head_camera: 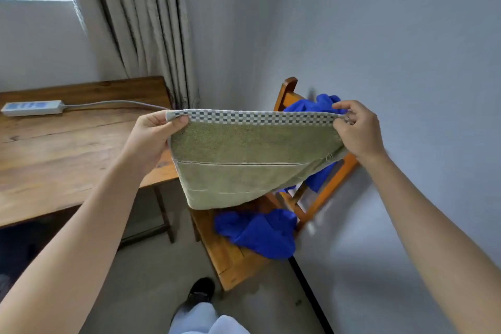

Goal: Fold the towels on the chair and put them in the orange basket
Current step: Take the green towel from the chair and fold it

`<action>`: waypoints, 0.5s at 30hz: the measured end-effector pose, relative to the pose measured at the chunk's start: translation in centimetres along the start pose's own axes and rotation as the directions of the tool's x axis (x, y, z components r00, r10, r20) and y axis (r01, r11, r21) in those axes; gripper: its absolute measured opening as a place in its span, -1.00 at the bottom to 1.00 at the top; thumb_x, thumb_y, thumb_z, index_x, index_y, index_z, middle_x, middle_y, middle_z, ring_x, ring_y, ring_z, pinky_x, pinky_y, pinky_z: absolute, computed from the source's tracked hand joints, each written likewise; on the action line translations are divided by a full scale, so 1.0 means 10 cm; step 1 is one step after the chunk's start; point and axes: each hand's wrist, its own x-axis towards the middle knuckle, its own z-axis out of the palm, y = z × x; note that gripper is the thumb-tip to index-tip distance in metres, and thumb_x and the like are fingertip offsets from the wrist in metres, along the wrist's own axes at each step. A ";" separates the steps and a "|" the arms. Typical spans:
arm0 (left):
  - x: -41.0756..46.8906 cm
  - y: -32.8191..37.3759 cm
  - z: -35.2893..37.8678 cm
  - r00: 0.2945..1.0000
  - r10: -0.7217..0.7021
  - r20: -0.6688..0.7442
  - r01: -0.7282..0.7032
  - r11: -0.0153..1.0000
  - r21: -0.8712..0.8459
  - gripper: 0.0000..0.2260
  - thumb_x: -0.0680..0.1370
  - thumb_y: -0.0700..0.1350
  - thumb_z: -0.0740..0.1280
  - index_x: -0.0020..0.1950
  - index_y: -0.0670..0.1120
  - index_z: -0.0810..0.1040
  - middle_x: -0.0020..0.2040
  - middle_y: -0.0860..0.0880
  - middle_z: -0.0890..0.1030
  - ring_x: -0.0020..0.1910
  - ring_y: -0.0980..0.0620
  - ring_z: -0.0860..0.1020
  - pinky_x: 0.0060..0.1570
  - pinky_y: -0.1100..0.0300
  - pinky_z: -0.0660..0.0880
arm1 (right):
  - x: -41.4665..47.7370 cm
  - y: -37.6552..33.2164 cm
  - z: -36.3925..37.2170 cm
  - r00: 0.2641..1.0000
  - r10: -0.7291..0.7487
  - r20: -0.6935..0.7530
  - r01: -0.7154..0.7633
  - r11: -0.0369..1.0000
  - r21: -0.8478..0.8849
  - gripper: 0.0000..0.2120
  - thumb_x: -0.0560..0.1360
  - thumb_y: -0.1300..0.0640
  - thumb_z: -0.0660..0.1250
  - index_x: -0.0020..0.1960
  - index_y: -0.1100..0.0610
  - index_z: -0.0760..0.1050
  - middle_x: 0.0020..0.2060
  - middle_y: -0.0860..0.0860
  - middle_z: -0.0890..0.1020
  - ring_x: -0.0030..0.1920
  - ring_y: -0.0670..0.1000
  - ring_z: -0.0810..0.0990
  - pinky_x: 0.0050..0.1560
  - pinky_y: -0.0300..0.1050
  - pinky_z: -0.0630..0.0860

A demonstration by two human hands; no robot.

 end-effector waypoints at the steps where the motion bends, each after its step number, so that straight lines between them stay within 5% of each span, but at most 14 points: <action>1: -0.05 -0.05 0.00 1.000 -0.027 -0.001 0.027 1.000 0.014 -0.76 0.48 -0.23 0.31 -0.31 -0.03 0.69 -0.34 0.06 0.66 -0.32 0.11 0.59 -0.33 0.24 0.53 | -0.04 0.03 -0.01 0.999 0.021 0.030 -0.021 1.000 0.021 -0.74 0.45 0.33 0.23 0.07 0.11 0.52 -0.45 0.01 0.43 -0.49 -0.19 0.39 -0.34 -0.42 0.31; 5: -0.30 -0.37 -0.02 0.981 -0.191 -0.019 0.191 0.979 0.064 -0.71 0.52 -0.24 0.27 -0.30 -0.02 0.70 -0.32 0.04 0.68 -0.33 0.14 0.63 -0.33 0.28 0.58 | -0.25 0.29 0.05 0.978 0.129 0.164 -0.133 0.991 0.016 -0.76 0.44 0.35 0.22 0.02 0.09 0.50 -0.62 -0.10 0.37 -0.59 -0.19 0.35 -0.51 -0.45 0.25; 8: -0.51 -0.75 -0.03 0.936 -0.345 -0.066 0.350 0.933 0.087 -0.73 0.54 -0.23 0.28 -0.28 -0.05 0.70 -0.27 0.00 0.69 -0.29 0.09 0.65 -0.29 0.23 0.60 | -0.50 0.61 0.23 0.929 0.239 0.284 -0.238 0.971 -0.038 -0.78 0.44 0.38 0.22 0.00 0.14 0.50 -0.53 -0.04 0.38 -0.60 -0.20 0.37 -0.53 -0.42 0.24; 10: -0.64 -1.02 -0.05 0.894 -0.432 -0.118 0.445 0.888 0.117 -0.82 0.53 -0.20 0.31 -0.20 -0.09 0.68 -0.24 -0.05 0.69 -0.23 0.00 0.65 -0.23 0.13 0.58 | -0.67 0.86 0.39 0.889 0.304 0.341 -0.291 0.952 -0.090 -0.79 0.44 0.37 0.23 -0.01 0.17 0.53 -0.41 0.01 0.49 -0.45 -0.22 0.45 -0.41 -0.36 0.32; 13: -0.80 -1.41 -0.06 0.839 -0.519 -0.161 0.541 0.825 0.161 -0.88 0.54 -0.19 0.31 -0.11 -0.17 0.63 -0.20 -0.11 0.67 -0.18 -0.07 0.61 -0.13 0.06 0.53 | -0.89 1.20 0.61 0.799 0.423 0.429 -0.384 0.906 -0.177 -0.83 0.45 0.32 0.24 -0.01 0.16 0.54 -0.14 0.05 0.57 -0.08 0.02 0.54 -0.13 -0.19 0.40; 15: -0.88 -1.62 -0.08 0.798 -0.577 -0.173 0.601 0.782 0.164 -0.87 0.55 -0.21 0.29 -0.06 -0.18 0.63 -0.13 -0.14 0.66 -0.16 -0.08 0.61 -0.11 0.06 0.54 | -1.00 1.35 0.72 0.736 0.488 0.469 -0.434 0.872 -0.227 -0.82 0.47 0.30 0.24 0.03 0.21 0.55 -0.11 0.04 0.56 -0.05 0.02 0.52 -0.08 -0.19 0.38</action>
